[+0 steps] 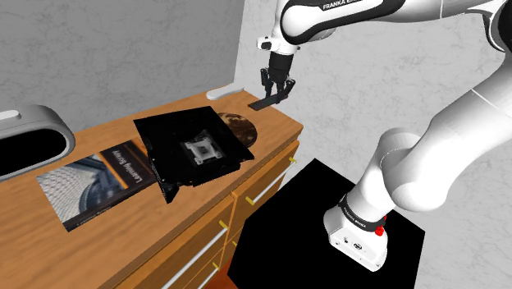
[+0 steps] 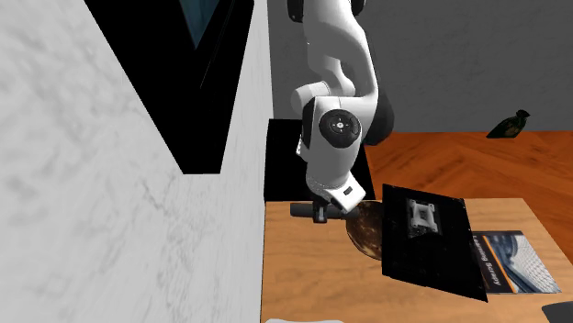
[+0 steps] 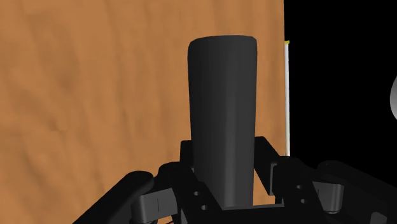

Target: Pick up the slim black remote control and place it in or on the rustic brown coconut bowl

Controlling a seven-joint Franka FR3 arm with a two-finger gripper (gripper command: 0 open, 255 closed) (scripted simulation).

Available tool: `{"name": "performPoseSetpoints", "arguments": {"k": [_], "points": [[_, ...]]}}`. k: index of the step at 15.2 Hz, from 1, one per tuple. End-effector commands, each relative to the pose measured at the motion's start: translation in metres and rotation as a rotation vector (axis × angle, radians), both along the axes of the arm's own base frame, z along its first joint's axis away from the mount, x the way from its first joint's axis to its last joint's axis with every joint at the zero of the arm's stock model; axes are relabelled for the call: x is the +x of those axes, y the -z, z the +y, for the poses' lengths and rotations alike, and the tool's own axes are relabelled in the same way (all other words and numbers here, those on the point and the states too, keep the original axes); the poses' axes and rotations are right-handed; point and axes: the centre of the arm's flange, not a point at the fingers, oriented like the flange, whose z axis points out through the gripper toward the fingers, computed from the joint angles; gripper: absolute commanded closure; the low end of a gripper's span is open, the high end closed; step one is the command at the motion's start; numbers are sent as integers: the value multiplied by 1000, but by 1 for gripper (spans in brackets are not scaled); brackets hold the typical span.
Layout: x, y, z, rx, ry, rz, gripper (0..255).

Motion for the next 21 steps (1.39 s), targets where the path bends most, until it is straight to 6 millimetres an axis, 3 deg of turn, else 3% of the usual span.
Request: {"name": "performPoseSetpoints", "arguments": {"k": [1,11,21], "points": [[0,-1,27,0,1,0,255],[3,5,162,0,1,0,255],[3,58,162,0,1,0,255]]}}
